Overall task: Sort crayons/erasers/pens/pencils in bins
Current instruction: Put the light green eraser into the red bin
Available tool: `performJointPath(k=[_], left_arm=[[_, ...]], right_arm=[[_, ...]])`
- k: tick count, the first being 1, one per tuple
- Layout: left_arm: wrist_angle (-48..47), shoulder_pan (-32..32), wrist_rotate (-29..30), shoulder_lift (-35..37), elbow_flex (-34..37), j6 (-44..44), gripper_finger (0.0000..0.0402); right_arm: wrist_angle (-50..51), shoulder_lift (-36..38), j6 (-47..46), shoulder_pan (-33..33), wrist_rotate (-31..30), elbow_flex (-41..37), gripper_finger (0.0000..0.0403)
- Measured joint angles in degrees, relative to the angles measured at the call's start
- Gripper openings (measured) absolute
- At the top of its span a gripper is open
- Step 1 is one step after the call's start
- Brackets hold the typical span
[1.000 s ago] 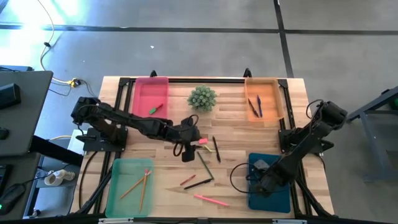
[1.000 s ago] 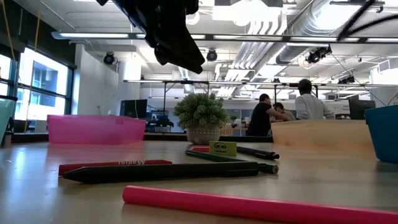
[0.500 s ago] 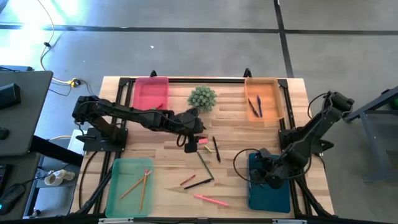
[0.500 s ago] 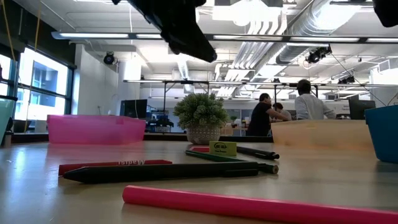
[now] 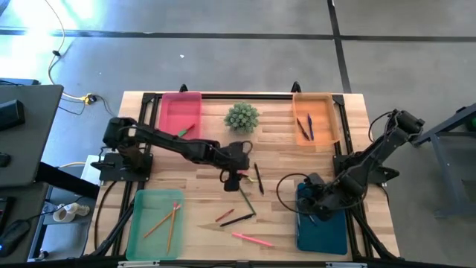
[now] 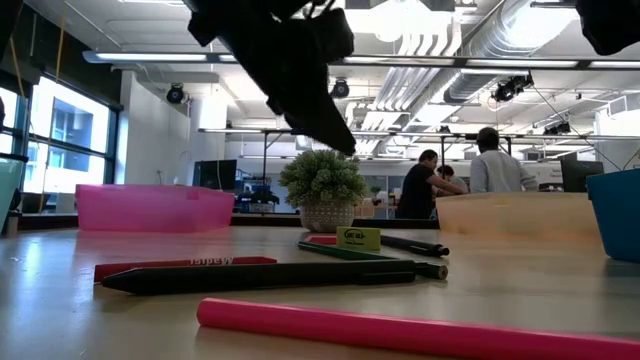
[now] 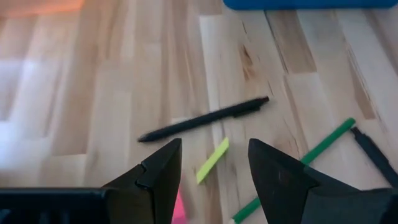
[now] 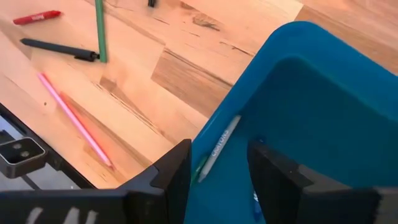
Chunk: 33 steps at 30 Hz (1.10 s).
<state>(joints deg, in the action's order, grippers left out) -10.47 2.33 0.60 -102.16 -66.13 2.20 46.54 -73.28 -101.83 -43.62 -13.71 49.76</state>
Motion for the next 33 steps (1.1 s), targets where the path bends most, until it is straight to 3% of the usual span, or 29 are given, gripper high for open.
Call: performJointPath(k=[17,28,33], left_arm=[[6.6,-0.3,-3.4,-9.9,0.0,5.1,0.0172],[7.3,0.0,-1.7,-13.5,0.0,6.0,0.0172],[7.2,-0.1,-1.2,-13.5,0.0,6.0,0.0148]], right_arm=[[0.4,0.0,0.3,0.6,0.4,0.0,0.0149],[0.4,0.0,0.2,0.6,0.4,0.0,0.0149],[0.3,0.0,0.2,0.6,0.4,0.0,0.0149]])
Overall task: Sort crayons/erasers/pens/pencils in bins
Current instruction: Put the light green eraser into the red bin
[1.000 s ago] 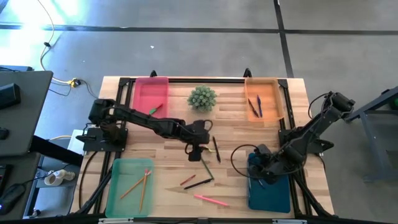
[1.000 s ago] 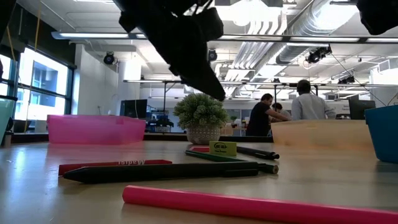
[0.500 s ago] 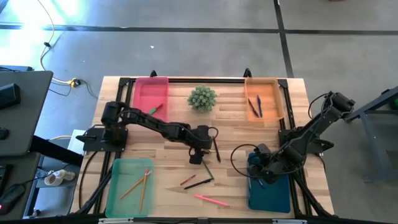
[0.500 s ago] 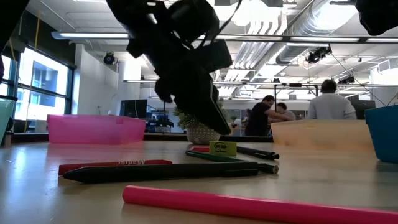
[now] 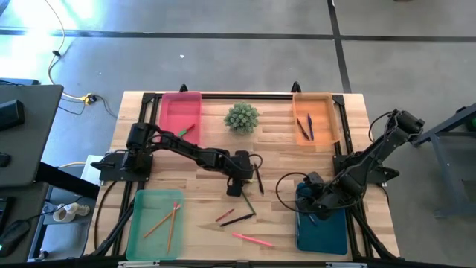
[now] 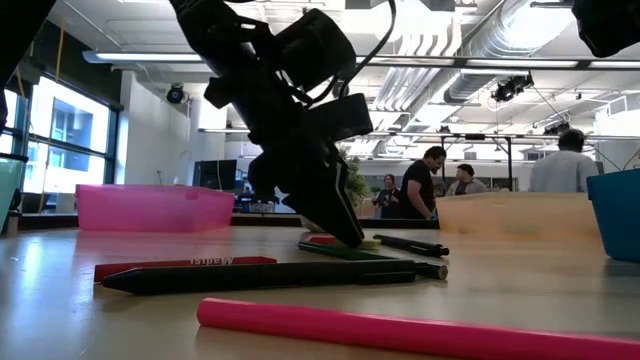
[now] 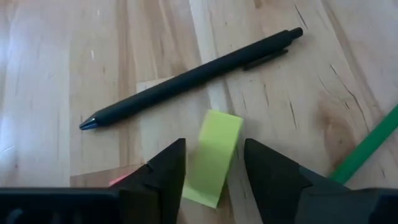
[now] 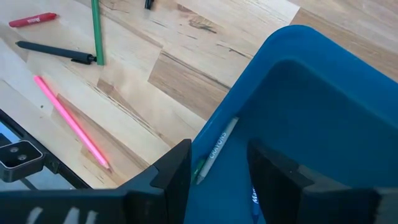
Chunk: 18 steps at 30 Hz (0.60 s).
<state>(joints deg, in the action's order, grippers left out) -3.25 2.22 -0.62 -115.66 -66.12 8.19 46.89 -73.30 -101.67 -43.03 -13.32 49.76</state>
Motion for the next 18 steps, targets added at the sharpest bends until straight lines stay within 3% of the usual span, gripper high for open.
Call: performJointPath(k=[11,18], left_arm=[[-0.1,-0.1,-0.3,0.0,0.0,0.0,0.0023],[0.0,-1.4,0.5,0.0,0.0,-0.9,0.0008]], right_arm=[[-0.3,0.0,-0.1,0.0,0.0,0.0,0.0149],[-1.3,0.0,-0.1,0.0,0.0,0.0,0.0149]])
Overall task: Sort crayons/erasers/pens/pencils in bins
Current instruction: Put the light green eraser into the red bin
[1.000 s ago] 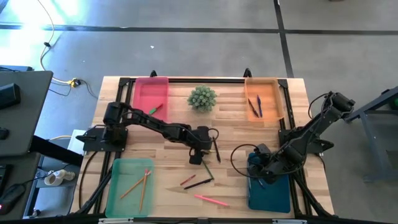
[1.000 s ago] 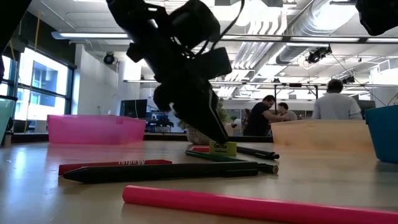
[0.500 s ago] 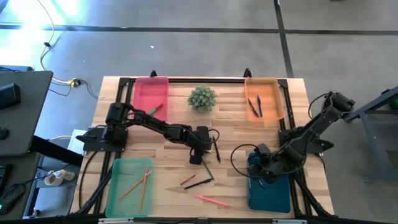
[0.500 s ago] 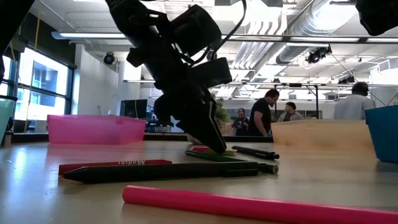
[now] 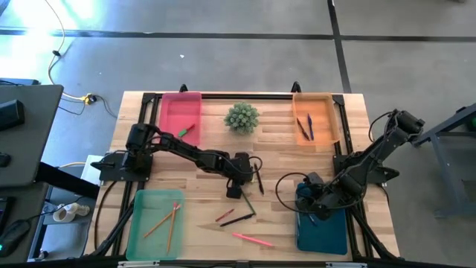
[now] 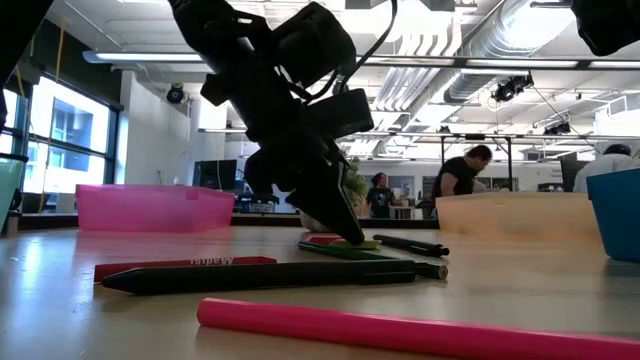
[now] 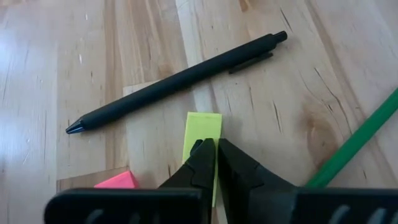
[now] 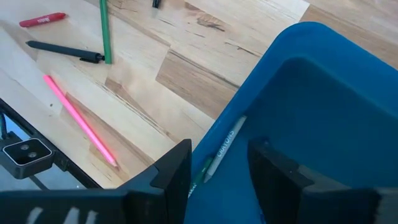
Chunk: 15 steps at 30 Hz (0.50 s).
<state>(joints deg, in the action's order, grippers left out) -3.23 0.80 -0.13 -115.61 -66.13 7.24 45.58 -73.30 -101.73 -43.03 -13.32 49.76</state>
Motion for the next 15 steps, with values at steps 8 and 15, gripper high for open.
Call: performJointPath(k=[8,15], left_arm=[[0.0,-1.7,3.0,0.0,0.0,0.3,0.0061],[0.0,-2.1,3.0,0.3,0.0,-2.1,0.0128]], right_arm=[[0.0,0.0,0.1,0.0,0.0,0.0,0.0149],[0.0,0.0,0.2,0.0,0.0,0.0,0.0149]])
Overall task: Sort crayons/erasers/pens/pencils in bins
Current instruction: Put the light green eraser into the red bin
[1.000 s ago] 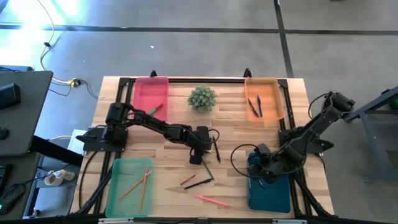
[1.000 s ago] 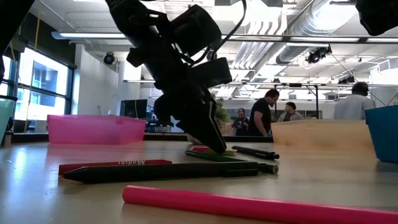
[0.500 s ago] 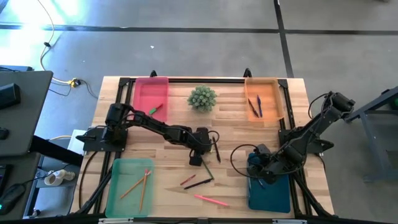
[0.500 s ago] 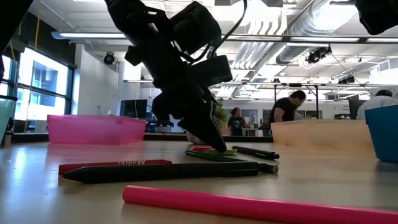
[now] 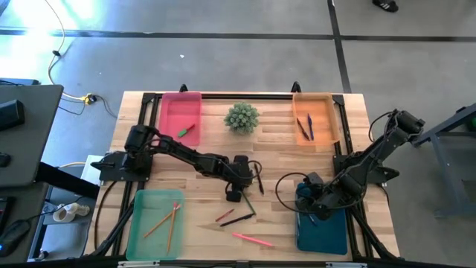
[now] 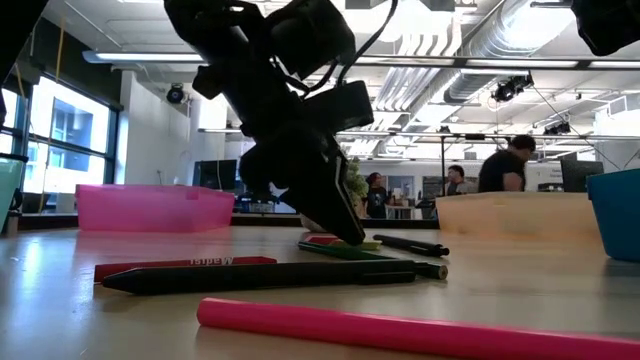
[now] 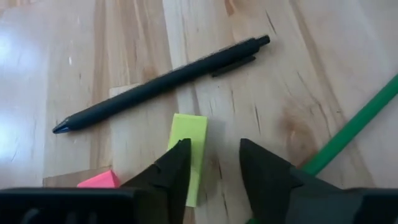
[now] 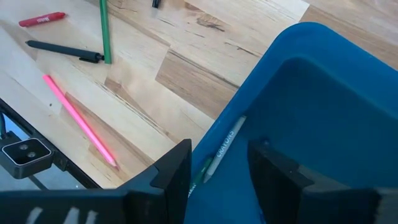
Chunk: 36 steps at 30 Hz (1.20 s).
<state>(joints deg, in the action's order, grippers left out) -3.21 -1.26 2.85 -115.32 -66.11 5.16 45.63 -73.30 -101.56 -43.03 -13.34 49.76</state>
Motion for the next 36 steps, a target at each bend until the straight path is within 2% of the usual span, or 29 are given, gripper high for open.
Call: performJointPath(k=[5,9,16,24,32,36], left_arm=[[-3.0,0.0,1.8,0.3,-2.0,-0.5,0.0163],[-7.7,0.2,2.1,0.4,-4.6,1.8,0.0173],[-11.2,0.9,-2.0,-0.1,-5.1,4.6,0.0168],[-9.9,0.9,1.2,-2.0,-5.2,2.4,0.0164],[-9.6,1.5,1.0,-2.1,-5.2,2.1,0.0163],[-8.5,2.4,0.4,-2.6,-5.2,-1.1,0.0162]], right_arm=[[0.0,0.0,0.1,0.0,0.0,0.0,0.0149],[0.0,0.0,1.2,0.0,0.0,0.0,0.0149],[0.0,0.0,1.5,0.0,-0.7,0.0,0.0149],[0.0,0.0,1.6,0.0,-2.6,0.0,0.0149],[0.0,0.0,1.6,0.0,-2.6,0.0,0.0149],[0.0,0.0,1.6,0.0,-2.6,0.0,0.0149]])
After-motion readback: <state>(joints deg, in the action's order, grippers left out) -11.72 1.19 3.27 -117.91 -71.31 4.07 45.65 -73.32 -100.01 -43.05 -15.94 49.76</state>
